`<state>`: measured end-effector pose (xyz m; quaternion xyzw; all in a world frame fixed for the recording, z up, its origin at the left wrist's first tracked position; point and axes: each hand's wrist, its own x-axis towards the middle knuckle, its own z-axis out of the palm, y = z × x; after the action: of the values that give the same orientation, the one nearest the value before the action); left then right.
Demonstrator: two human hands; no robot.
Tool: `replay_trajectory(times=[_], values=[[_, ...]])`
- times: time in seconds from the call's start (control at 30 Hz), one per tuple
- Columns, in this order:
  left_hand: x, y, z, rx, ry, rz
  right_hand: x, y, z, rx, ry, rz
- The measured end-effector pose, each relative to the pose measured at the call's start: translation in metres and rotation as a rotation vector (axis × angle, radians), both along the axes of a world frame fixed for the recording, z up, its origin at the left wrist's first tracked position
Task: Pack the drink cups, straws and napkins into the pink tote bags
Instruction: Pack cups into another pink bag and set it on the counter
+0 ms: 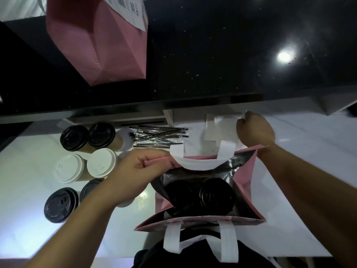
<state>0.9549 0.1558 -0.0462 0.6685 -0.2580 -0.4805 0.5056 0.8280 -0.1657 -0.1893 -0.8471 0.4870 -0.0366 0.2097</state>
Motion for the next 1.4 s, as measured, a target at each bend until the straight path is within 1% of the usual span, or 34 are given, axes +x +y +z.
replay_trajectory(times=[0.07, 0.1, 0.2, 0.23, 0.33, 0.43, 0.57, 0.83, 1.03, 1.1, 1.2, 1.4], values=[[0.001, 0.001, 0.000, -0.002, -0.007, 0.014, 0.007, 0.006, 0.002, -0.135, 0.076, 0.127], [0.001, 0.001, 0.000, -0.006, -0.012, 0.022, 0.011, 0.009, 0.001, -0.136, 0.127, 0.198], [0.000, -0.001, 0.002, -0.014, -0.033, 0.066, 0.017, 0.013, -0.005, 0.028, 0.320, 0.401], [0.001, -0.002, 0.003, -0.018, -0.032, 0.076, 0.018, 0.013, -0.007, 0.076, 0.335, 0.419], [0.002, -0.002, 0.003, -0.024, -0.022, 0.084, 0.016, 0.015, -0.009, 0.151, 0.277, 0.365], [0.002, -0.003, 0.003, -0.038, -0.027, 0.076, 0.016, 0.018, -0.009, 0.157, 0.263, 0.384], [0.003, -0.003, 0.001, -0.051, -0.026, 0.062, 0.012, 0.013, -0.008, 0.192, 0.195, 0.410], [0.002, -0.004, -0.001, -0.067, -0.005, 0.071, 0.001, 0.007, -0.009, 0.275, 0.043, 0.226], [0.002, -0.002, -0.001, -0.046, -0.046, 0.071, -0.012, 0.001, -0.009, 0.339, -0.283, -0.103], [0.001, -0.002, -0.001, -0.049, -0.053, 0.065, -0.022, -0.003, -0.003, 0.309, -0.362, -0.159], [0.001, -0.001, -0.001, -0.034, -0.122, 0.056, -0.041, -0.006, 0.015, 0.258, -0.464, -0.208], [-0.002, 0.002, -0.003, -0.027, -0.270, 0.042, -0.080, 0.012, 0.063, 0.180, -0.587, -0.297]])
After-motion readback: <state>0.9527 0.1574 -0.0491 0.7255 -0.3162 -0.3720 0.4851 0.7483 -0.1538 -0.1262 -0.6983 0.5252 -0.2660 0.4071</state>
